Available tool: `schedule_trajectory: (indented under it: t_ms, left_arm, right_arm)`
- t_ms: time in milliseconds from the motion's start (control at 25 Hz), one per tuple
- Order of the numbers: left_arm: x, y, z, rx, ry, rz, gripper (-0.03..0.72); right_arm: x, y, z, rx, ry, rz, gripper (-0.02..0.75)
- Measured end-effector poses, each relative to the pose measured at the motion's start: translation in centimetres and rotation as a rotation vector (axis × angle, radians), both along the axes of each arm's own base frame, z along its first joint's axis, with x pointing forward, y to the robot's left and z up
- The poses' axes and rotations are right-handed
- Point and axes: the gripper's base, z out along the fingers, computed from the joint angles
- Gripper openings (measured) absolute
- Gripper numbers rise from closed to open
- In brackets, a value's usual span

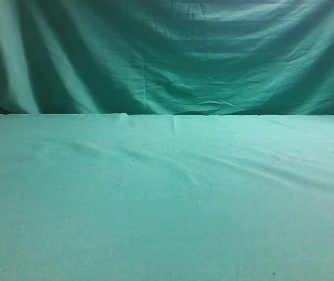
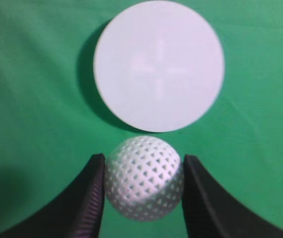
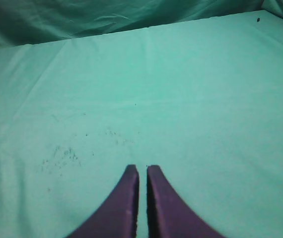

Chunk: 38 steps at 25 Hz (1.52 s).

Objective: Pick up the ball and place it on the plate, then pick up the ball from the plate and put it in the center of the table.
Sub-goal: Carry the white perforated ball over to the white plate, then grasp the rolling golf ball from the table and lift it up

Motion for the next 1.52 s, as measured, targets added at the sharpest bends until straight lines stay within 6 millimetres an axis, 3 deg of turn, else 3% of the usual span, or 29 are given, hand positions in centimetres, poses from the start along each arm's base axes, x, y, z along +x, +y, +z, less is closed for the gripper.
schedule_trajectory:
  t_ms: [360,840,1040,1120,1240,1280,1440,1520]
  left_arm:
    - [2.9,1.1,-3.5,0.047,-0.03,-0.02,0.295]
    - [4.8,1.2,-6.8,0.051,-0.018,-0.049,0.295]
    - [5.5,0.6,-5.7,-0.043,-0.042,0.004,0.599]
    - [6.1,0.2,-4.2,-0.116,-0.053,0.029,0.657]
    - [7.0,-0.8,-1.2,-0.227,-0.078,-0.001,0.643]
    - [7.3,-1.2,0.0,-0.266,-0.088,-0.022,0.602]
    - [7.7,-2.6,4.3,-0.398,-0.148,-0.147,0.33]
    - [7.3,-3.2,5.9,-0.428,-0.196,-0.228,0.145]
  right_arm:
    - [0.0,0.0,0.0,0.0,0.0,0.0,0.048]
    - [0.0,0.0,0.0,0.0,0.0,0.0,0.048]
    - [0.0,0.0,0.0,0.0,0.0,0.0,0.048]
    - [0.0,0.0,0.0,0.0,0.0,0.0,0.048]
    - [0.0,0.0,0.0,0.0,0.0,0.0,0.048]
    - [0.0,0.0,0.0,0.0,0.0,0.0,0.048]
    - [0.0,0.0,0.0,0.0,0.0,0.0,0.048]
    - [0.0,0.0,0.0,0.0,0.0,0.0,0.048]
